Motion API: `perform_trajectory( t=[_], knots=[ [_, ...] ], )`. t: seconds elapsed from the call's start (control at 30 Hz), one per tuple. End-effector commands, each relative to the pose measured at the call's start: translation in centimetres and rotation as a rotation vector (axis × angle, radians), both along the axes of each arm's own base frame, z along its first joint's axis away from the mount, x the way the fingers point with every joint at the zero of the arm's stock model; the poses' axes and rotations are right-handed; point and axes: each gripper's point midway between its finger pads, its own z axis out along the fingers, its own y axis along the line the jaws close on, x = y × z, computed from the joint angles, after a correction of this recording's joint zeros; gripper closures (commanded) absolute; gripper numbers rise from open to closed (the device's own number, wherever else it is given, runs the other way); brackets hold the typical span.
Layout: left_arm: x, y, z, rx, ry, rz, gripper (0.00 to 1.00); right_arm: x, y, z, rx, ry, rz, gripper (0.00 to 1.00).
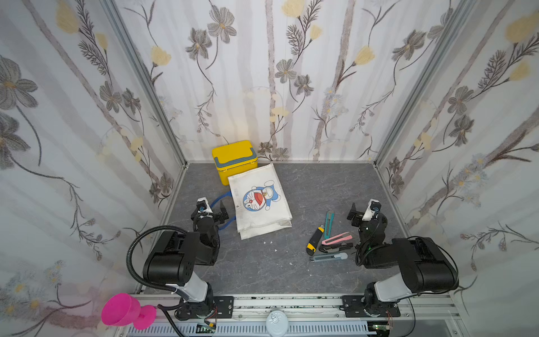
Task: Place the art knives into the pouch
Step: Open the pouch at the center of the board.
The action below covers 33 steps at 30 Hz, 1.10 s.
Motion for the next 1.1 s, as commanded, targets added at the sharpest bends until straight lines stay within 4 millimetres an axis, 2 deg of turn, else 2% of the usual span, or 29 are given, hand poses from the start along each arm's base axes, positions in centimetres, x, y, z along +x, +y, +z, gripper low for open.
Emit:
perform_trajectory(
  t=[0.0, 0.9, 0.97, 1.07],
  knots=[
    [0.1, 0.0, 0.7, -0.001, -0.03, -0.001, 0.0, 0.0, -0.1, 0.9, 0.002, -0.038, -0.009, 0.01],
    [0.3, 0.1, 0.5, -0.015, -0.02, -0.019, 0.0, 0.2, -0.2, 0.8, 0.004, -0.031, -0.008, 0.01],
    [0.2, 0.2, 0.7, -0.013, -0.027, -0.014, 0.0, 0.1, -0.1, 0.8, 0.003, -0.033, -0.007, 0.0],
    [-0.7, 0.8, 2.3, -0.018, -0.063, 0.032, 0.0, 0.3, 0.1, 1.3, -0.004, -0.031, -0.001, 0.0]
  ],
)
